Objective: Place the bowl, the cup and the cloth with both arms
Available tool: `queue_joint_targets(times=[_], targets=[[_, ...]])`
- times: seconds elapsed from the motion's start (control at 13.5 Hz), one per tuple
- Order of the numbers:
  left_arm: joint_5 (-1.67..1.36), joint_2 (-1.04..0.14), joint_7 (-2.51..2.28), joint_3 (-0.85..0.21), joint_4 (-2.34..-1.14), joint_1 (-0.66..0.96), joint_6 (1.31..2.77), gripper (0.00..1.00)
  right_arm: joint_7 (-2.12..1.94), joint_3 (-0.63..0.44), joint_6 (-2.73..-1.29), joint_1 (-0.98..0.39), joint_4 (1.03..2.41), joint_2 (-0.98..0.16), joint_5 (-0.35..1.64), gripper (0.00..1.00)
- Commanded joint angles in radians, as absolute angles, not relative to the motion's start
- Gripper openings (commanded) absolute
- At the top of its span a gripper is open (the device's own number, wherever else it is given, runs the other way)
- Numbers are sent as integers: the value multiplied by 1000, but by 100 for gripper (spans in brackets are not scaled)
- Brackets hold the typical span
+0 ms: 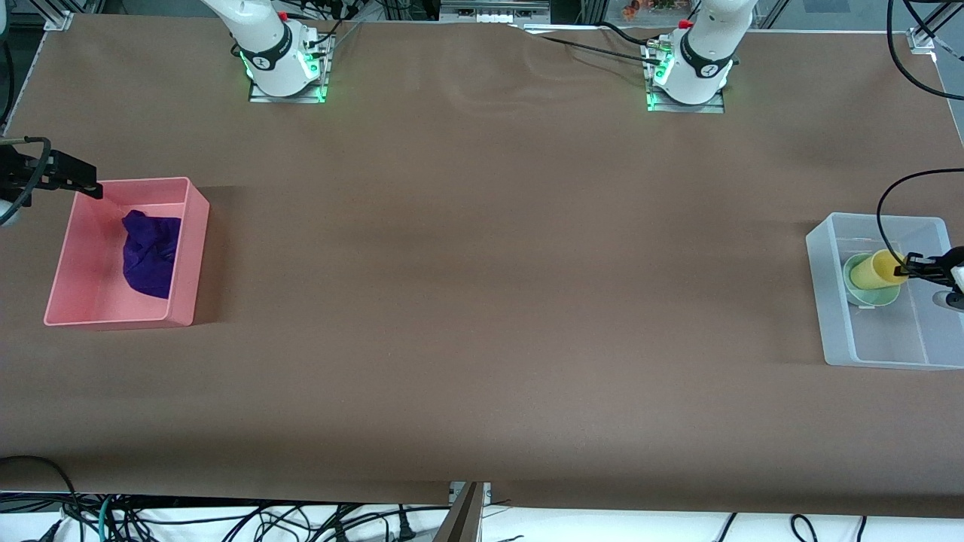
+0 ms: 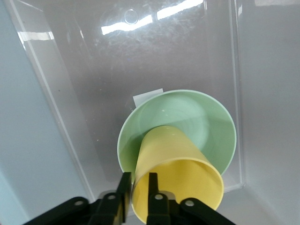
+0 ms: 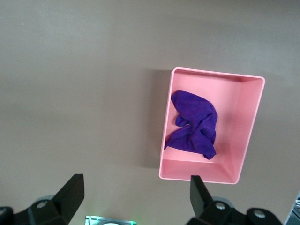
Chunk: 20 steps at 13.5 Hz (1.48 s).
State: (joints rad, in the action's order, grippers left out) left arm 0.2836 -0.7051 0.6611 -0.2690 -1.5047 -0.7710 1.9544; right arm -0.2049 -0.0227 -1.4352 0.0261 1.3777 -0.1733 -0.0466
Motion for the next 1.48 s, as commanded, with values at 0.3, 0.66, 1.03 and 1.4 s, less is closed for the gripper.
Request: queue_joint_targets(times=[0.3,0.66,1.03,1.4], targets=[[307,-510,629,-350,-1508,-678,1815,100,-195,-21,-1434,34,1384,-163,-26,100],[295,-399,363,-495,-1448,-543,1611,100,-195,-21,-1433,34,1384,-163,-25,100],[212,-304,296,-579,-1434,-490,1526,100,-195,-21,-1433,35,1384,-163,-25,100],[31,-33,154,-174,-1711,-100,1648,100,-195,-23,-1431,35,1382,-163,-23,100]])
